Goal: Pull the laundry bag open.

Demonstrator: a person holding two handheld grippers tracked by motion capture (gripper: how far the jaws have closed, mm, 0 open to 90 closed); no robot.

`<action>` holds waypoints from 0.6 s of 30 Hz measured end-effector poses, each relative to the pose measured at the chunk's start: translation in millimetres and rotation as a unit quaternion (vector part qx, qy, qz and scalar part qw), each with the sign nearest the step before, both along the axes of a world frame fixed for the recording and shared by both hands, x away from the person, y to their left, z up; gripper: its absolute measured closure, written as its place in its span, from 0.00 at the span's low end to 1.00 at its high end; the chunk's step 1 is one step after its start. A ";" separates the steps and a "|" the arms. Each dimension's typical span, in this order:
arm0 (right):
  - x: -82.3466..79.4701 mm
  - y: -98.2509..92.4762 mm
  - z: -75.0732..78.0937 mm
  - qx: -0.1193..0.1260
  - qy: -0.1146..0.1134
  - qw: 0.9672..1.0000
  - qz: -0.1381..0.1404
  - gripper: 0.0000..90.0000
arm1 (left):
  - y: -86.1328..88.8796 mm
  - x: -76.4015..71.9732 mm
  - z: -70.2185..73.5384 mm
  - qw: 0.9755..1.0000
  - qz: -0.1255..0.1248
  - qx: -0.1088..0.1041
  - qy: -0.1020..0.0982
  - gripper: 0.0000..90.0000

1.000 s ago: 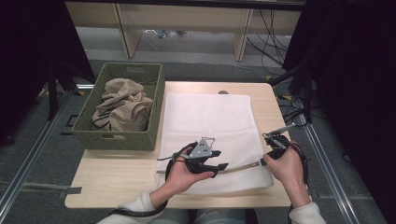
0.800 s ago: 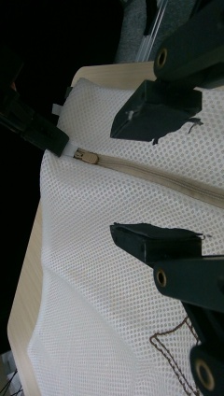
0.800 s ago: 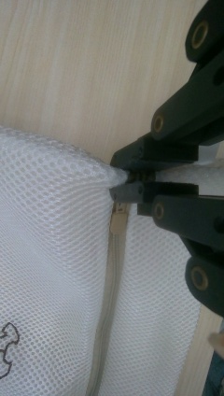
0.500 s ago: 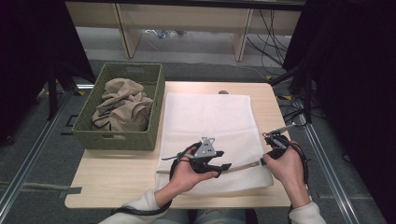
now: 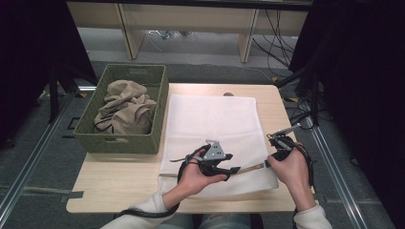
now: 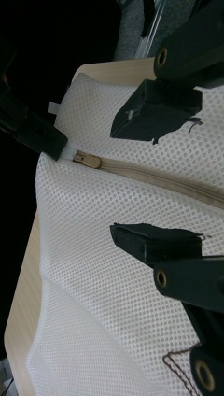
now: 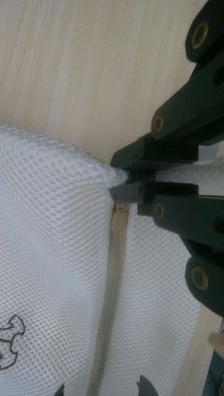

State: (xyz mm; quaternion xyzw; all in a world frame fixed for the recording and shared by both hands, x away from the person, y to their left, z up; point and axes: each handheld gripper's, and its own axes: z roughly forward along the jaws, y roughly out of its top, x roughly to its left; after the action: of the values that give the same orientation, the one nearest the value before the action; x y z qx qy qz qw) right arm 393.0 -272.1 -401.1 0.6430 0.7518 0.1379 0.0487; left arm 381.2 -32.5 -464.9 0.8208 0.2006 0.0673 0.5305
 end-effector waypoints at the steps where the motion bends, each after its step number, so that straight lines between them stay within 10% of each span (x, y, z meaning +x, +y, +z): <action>1: -0.2 -0.4 0.3 0.000 -0.001 1.000 0.004 0.93 | -2.3 0.3 -0.5 1.000 0.001 -0.001 0.005 0.51; 18: -2.5 4.8 2.8 0.005 -0.002 1.000 -0.006 0.93 | -35.8 7.2 -8.0 0.999 -0.028 0.012 0.023 0.55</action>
State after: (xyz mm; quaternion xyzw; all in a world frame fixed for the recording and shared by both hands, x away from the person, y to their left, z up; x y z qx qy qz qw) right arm 390.5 -267.3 -398.4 0.6478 0.7468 0.1428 0.0477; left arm 388.4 -68.3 -472.8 0.8339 0.1888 0.0366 0.5174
